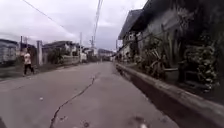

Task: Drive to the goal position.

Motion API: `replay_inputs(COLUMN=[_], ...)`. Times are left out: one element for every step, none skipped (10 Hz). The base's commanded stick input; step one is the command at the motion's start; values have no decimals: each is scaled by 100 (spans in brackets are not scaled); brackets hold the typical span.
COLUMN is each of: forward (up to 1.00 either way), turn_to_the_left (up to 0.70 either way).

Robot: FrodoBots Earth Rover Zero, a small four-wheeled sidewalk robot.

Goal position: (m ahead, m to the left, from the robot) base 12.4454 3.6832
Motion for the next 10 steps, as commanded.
replay_inputs(forward=[100,100,100,100,100,100,100,100,100,100], turn_to_the_left=[0,-20,-5,-1,0,0,0,0,0,0])
